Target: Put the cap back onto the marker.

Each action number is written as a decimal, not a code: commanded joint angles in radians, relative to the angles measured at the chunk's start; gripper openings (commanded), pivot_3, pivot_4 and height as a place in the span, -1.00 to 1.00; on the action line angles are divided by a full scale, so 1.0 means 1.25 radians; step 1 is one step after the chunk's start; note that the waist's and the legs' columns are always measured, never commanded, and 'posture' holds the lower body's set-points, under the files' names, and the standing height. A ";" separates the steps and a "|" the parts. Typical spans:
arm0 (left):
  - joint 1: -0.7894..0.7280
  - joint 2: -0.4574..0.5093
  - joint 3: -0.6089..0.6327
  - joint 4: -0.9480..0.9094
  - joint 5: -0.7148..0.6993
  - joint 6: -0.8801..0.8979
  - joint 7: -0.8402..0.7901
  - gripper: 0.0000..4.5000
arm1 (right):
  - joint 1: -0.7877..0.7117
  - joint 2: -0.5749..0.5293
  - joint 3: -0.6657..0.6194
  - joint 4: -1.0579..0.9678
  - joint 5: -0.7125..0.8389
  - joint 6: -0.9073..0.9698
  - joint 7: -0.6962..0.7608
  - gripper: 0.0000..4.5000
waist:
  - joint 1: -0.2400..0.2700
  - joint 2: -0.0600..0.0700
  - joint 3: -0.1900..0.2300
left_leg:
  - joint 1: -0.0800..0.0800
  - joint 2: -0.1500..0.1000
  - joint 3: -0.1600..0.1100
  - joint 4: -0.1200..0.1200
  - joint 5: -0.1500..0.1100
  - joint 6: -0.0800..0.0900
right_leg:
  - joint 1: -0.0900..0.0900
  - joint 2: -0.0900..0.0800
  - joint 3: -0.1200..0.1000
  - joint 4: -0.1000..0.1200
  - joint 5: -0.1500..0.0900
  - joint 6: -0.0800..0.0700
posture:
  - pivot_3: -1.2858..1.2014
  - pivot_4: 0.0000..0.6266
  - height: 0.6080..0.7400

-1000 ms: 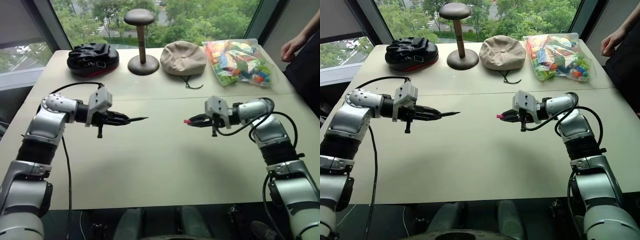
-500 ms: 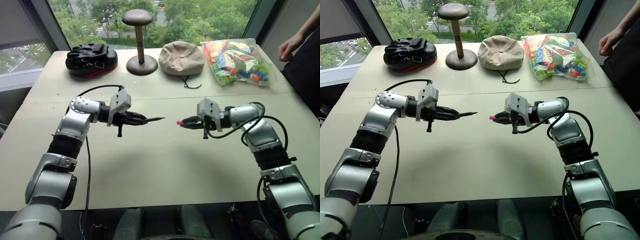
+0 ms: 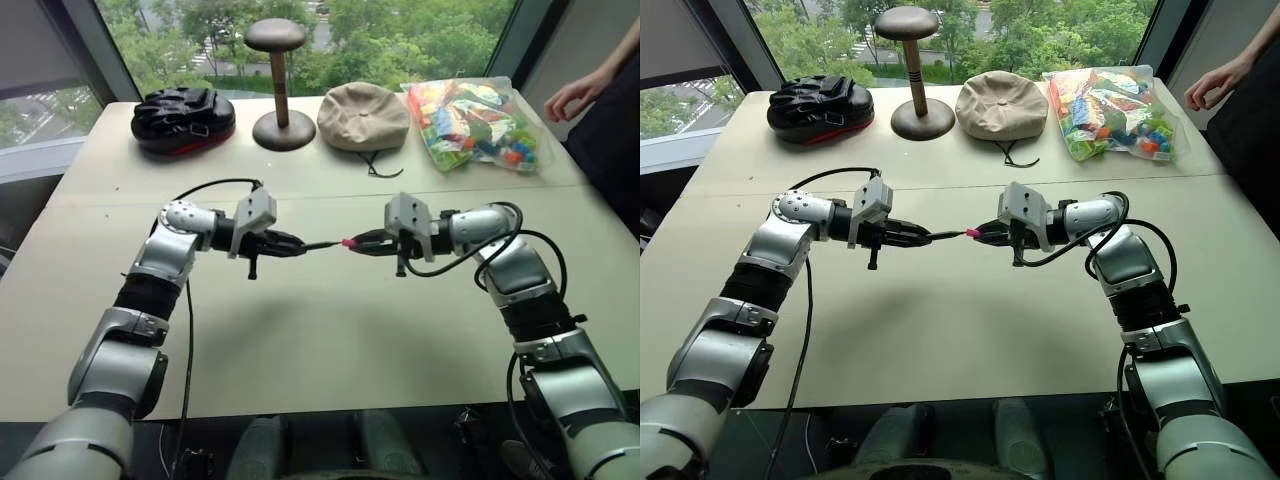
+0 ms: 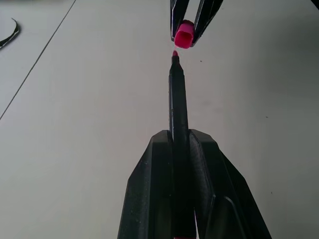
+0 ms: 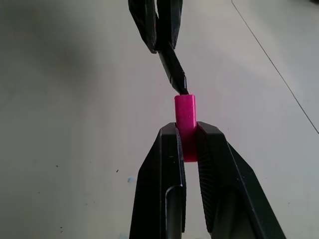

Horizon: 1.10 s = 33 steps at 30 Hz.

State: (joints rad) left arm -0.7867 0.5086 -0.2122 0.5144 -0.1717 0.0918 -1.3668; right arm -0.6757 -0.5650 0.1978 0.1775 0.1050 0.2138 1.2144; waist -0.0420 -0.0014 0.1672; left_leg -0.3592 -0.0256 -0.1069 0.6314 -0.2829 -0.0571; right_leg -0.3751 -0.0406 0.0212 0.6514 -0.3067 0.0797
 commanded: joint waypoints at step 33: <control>0.029 0.010 0.020 -0.105 -0.022 0.056 -0.003 -1.00 | 0.011 0.001 0.006 -0.009 0.020 -0.019 -0.026 -0.98 | 0.000 0.000 0.000 | 0.000 0.000 0.000 0.000 0.000 0.000 | 0.000 0.000 0.000 0.000 0.000 0.000 | 0.03 -0.52 1.00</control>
State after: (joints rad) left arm -0.7443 0.5174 -0.2002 0.4089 -0.1872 0.1687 -1.3717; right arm -0.6513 -0.5634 0.2114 0.1985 0.1222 0.2000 1.1833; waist -0.0418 -0.0014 0.1671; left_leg -0.3590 -0.0257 -0.1074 0.6313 -0.2829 -0.0571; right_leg -0.3747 -0.0407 0.0209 0.6514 -0.3067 0.0797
